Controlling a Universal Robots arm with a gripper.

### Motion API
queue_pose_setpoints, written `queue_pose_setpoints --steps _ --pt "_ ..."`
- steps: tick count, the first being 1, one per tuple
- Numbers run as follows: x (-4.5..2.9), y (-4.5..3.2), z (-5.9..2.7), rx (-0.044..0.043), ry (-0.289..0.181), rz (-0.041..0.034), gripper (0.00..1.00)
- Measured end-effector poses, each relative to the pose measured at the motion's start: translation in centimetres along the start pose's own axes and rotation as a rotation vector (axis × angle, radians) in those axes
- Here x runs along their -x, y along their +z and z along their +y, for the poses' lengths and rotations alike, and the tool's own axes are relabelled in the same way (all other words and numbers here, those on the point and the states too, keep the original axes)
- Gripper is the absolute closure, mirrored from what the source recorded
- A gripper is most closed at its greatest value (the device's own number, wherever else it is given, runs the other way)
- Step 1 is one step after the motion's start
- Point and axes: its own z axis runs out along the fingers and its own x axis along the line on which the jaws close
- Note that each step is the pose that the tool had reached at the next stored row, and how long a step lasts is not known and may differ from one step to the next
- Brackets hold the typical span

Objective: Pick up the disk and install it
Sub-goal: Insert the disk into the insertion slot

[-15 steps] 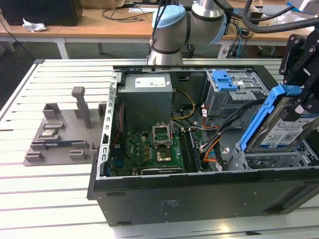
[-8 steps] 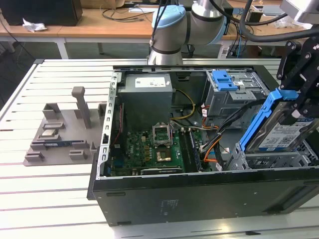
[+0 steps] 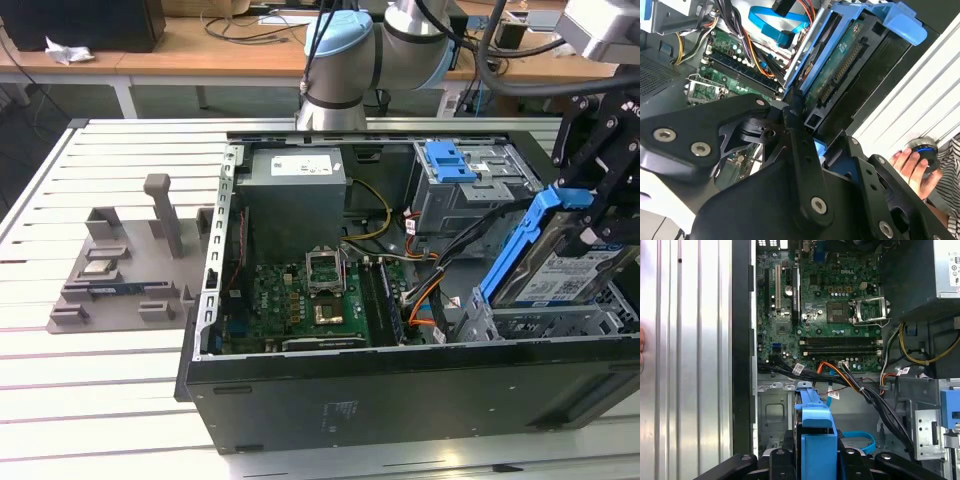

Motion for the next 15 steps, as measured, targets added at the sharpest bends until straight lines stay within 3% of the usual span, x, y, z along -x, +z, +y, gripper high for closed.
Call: queue_pose_setpoints --steps 6,15 --pt "-0.04 0.92 -0.07 0.0002 0.000 0.0001 0.63" --pt "-0.05 1.17 -0.09 0.0002 0.000 0.0002 0.63"
